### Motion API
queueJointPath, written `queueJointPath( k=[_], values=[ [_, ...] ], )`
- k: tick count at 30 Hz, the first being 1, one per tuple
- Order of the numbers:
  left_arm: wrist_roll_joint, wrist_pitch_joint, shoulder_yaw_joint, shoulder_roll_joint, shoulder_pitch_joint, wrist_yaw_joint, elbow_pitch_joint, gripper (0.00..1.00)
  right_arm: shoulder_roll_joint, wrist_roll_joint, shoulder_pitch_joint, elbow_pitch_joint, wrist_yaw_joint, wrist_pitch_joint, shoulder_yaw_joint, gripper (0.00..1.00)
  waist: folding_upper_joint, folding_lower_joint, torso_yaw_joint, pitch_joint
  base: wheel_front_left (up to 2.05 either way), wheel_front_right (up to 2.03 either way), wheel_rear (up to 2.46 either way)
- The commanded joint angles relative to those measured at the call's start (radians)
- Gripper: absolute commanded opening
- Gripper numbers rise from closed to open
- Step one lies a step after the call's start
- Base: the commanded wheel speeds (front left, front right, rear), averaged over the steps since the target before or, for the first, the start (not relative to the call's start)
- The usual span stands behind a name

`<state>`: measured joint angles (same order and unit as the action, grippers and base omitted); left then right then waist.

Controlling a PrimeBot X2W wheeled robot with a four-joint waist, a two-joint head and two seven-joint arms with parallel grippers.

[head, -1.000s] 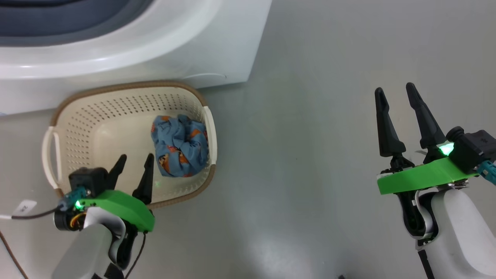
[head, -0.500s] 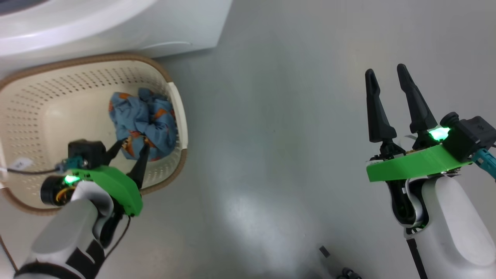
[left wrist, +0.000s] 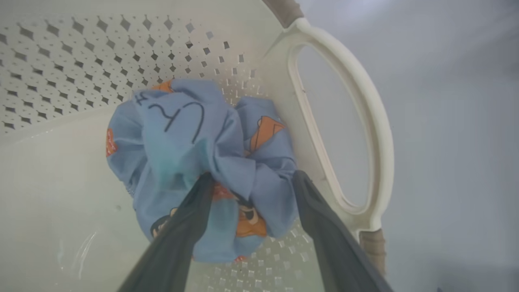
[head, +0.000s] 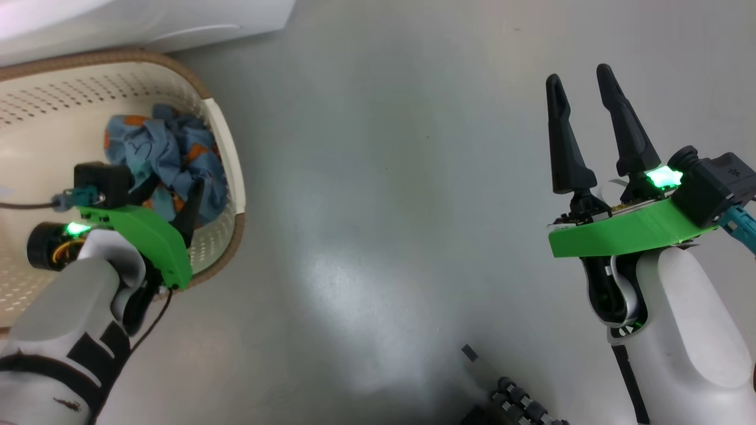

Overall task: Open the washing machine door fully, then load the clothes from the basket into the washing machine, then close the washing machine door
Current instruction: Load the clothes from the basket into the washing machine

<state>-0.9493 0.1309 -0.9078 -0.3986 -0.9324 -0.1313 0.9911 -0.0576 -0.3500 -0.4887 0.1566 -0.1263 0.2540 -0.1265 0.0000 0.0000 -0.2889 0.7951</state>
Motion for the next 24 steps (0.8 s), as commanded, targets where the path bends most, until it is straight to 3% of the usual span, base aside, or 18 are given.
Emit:
queueJointPath(
  k=[1, 16, 17, 18, 19, 21, 24],
  values=[
    [-0.01, -0.006, 0.003, -0.038, -0.014, 0.001, 0.003, 1.0, 0.005, 0.002, 0.012, -0.025, -0.004, 0.008, -0.02, 1.0, 0.0, 0.0, -0.016, 0.019, 0.0, 0.0, 0.0],
    [-0.083, -0.032, -0.163, -0.059, -0.123, 0.001, 0.06, 1.0, 0.007, -0.026, -0.004, -0.044, -0.004, 0.008, -0.041, 1.0, 0.0, 0.0, -0.05, 0.069, 0.0, 0.0, 0.0],
    [-0.088, -0.032, -0.171, -0.06, -0.127, 0.001, 0.064, 0.88, 0.007, -0.027, -0.004, -0.045, -0.004, 0.008, -0.042, 1.0, 0.0, 0.0, -0.051, 0.071, 0.0, 0.0, 0.0],
    [-0.091, -0.03, -0.179, -0.06, -0.131, 0.001, 0.067, 0.5, 0.007, -0.027, -0.004, -0.046, -0.004, 0.008, -0.042, 1.0, 0.0, 0.0, -0.052, 0.071, 0.0, 0.0, 0.0],
    [-0.091, -0.03, -0.179, -0.06, -0.131, 0.001, 0.067, 0.5, 0.007, -0.027, -0.004, -0.046, -0.004, 0.008, -0.042, 1.0, 0.0, 0.0, -0.052, 0.071, 0.0, 0.0, 0.0],
    [-0.099, -0.027, -0.194, -0.058, -0.136, 0.001, 0.074, 0.0, 0.007, -0.027, -0.003, -0.047, -0.004, 0.008, -0.043, 1.0, 0.0, 0.0, -0.053, 0.072, 0.0, 0.0, 0.0],
    [-0.115, -0.025, -0.213, -0.055, -0.143, 0.001, 0.081, 0.0, 0.007, -0.027, -0.004, -0.047, -0.004, 0.008, -0.042, 1.0, 0.0, 0.0, -0.052, 0.069, 0.0, 0.0, 0.0]
  ],
)
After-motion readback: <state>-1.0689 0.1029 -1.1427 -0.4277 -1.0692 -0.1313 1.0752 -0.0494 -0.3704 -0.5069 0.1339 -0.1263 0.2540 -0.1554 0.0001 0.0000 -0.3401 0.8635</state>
